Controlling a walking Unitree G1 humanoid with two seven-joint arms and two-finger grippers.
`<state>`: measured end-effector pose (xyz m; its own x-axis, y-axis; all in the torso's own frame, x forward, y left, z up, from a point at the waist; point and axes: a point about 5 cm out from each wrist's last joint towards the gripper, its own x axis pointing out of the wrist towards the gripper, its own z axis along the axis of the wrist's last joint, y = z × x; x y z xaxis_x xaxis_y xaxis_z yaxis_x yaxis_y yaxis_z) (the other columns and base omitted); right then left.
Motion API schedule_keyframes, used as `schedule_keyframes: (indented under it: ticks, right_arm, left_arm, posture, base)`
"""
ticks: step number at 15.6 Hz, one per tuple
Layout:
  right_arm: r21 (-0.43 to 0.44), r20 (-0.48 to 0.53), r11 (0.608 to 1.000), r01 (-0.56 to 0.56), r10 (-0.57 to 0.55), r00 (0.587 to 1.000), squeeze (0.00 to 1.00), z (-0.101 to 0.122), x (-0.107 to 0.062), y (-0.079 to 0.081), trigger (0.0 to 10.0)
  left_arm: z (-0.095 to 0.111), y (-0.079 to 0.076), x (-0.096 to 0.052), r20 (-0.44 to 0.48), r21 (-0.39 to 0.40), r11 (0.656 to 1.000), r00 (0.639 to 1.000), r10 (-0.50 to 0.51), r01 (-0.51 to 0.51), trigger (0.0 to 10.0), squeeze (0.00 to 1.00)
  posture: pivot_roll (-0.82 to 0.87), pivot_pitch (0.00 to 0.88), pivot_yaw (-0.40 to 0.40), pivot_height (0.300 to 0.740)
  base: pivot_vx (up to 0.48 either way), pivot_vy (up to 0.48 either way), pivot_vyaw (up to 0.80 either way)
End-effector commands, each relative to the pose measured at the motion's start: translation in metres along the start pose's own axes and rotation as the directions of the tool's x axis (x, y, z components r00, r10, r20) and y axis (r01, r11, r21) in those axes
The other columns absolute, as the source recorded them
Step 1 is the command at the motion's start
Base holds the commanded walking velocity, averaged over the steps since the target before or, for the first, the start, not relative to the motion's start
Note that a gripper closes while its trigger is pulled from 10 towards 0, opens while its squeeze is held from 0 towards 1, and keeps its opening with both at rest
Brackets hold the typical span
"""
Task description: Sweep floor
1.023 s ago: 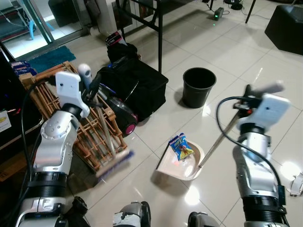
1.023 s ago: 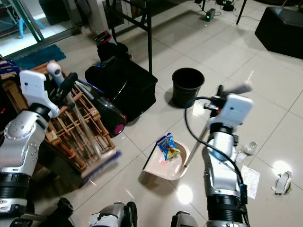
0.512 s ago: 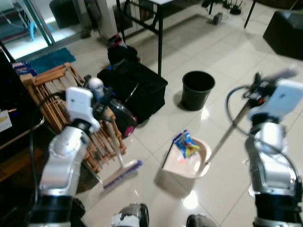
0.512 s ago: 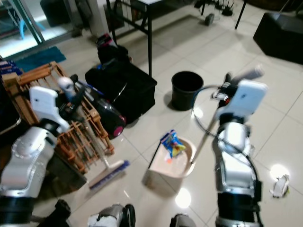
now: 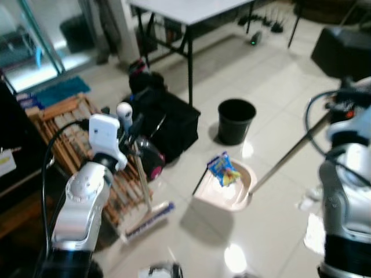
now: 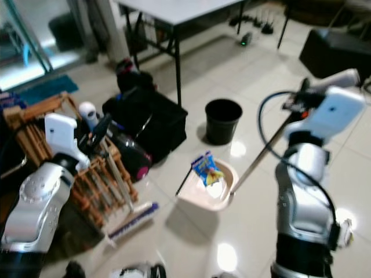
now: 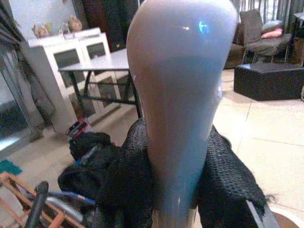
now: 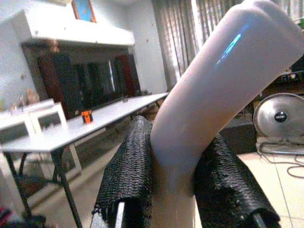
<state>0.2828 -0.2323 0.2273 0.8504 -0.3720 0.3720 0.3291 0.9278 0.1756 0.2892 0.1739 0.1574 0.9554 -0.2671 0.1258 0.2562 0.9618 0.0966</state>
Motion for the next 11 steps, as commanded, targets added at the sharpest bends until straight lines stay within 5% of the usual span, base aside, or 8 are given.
schedule_keyframes:
  ticks: [1, 11]
  right_arm:
    - [0.032, 0.068, 0.999, -0.004, 0.002, 0.998, 0.0, 0.018, 0.005, 0.002, 10.0]
    - [0.061, 0.138, 0.998, 0.007, -0.015, 0.99, 0.0, 0.046, 0.021, -0.006, 10.0]
  left_arm:
    - [0.01, -0.002, 0.002, 0.041, 0.025, 1.0, 0.999, -0.018, 0.017, 10.0, 0.0]
    - [0.008, -0.004, 0.004, 0.04, 0.012, 1.0, 0.999, -0.02, 0.02, 10.0, 0.0]
  posture:
    - [0.07, 0.026, 0.101, 0.74]
    - [0.07, 0.021, 0.098, 0.74]
  base:
    - [0.398, 0.0, 0.0]
    - [0.403, 0.0, 0.0]
